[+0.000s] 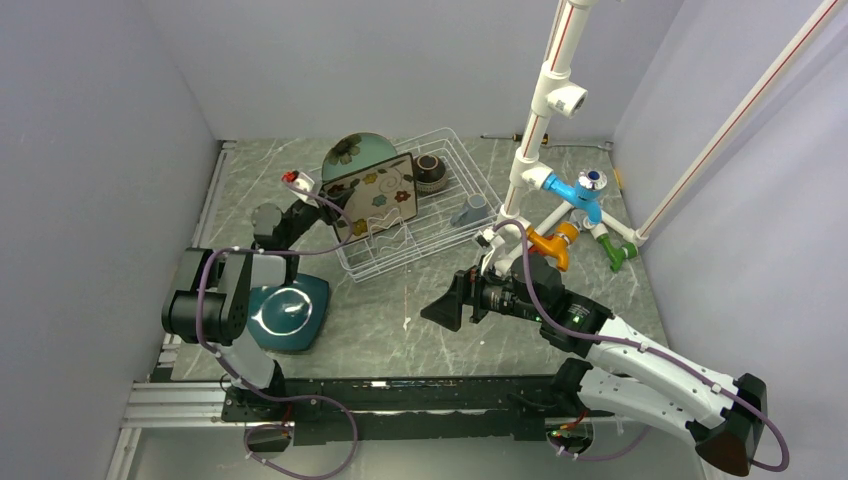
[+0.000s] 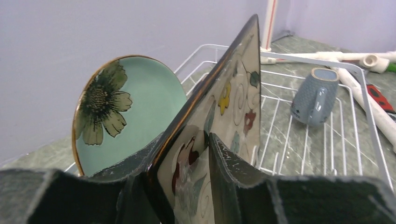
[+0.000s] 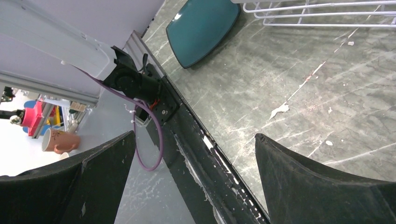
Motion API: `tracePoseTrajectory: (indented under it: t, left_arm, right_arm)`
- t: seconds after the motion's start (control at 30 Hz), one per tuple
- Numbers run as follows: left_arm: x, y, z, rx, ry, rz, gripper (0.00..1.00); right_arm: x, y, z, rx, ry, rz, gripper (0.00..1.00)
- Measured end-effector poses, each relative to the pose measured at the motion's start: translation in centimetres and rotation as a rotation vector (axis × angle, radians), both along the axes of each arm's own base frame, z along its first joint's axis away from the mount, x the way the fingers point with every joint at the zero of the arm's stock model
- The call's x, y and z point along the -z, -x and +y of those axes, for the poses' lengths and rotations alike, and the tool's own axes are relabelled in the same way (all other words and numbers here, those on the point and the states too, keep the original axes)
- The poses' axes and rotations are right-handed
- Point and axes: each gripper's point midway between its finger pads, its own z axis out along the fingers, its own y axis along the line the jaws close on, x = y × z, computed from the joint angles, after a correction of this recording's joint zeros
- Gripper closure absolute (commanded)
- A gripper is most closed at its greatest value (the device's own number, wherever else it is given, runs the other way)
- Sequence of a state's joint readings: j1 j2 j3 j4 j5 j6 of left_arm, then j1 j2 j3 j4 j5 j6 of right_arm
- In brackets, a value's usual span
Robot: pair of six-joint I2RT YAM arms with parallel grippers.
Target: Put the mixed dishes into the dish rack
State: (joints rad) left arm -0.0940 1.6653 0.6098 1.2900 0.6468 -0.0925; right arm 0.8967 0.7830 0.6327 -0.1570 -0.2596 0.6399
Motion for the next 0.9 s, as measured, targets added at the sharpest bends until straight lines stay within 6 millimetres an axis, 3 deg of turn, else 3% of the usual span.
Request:
tracePoseTrajectory:
  t: [0.1,0.27,0.33,0.4,0.63,0.9]
  left_arm:
    - [-0.5,-0.3,0.4,-0.029,0.01,-0.017,0.56]
    - [-1.1,-0.7,0.9,-0.062,0.018,-0.043,0.41]
    - [-1.2,-0.8,1.0,-0.072,0.021,-0.046,0.29]
    - [-1.3,-0.8,1.1,-0.08,0.021,-0.049,0.03]
    - [-3.2,-0.6,1.8,-0.122,0.041,-0.093,0.01]
    - [-8.3,0.6,3.4,-0.208,0.089,-0.194,0.01]
  right_arm:
    - [0.0,0.0,0.0,0.0,0.0,0.0,0.0]
    - [0.0,0.0,0.0,0.001,0.0,-0.001,0.0]
    - [-0.1,0.0,0.0,0.001,-0.002,-0.002,0.0]
    - [-0.2,0.0,-0.1,0.001,-0.005,-0.004,0.0]
    - [-0.1,0.0,0.0,0.0,-0.004,-0.003,0.0]
    - [0.5,-0.1,0.1,0.002,0.015,0.011,0.0]
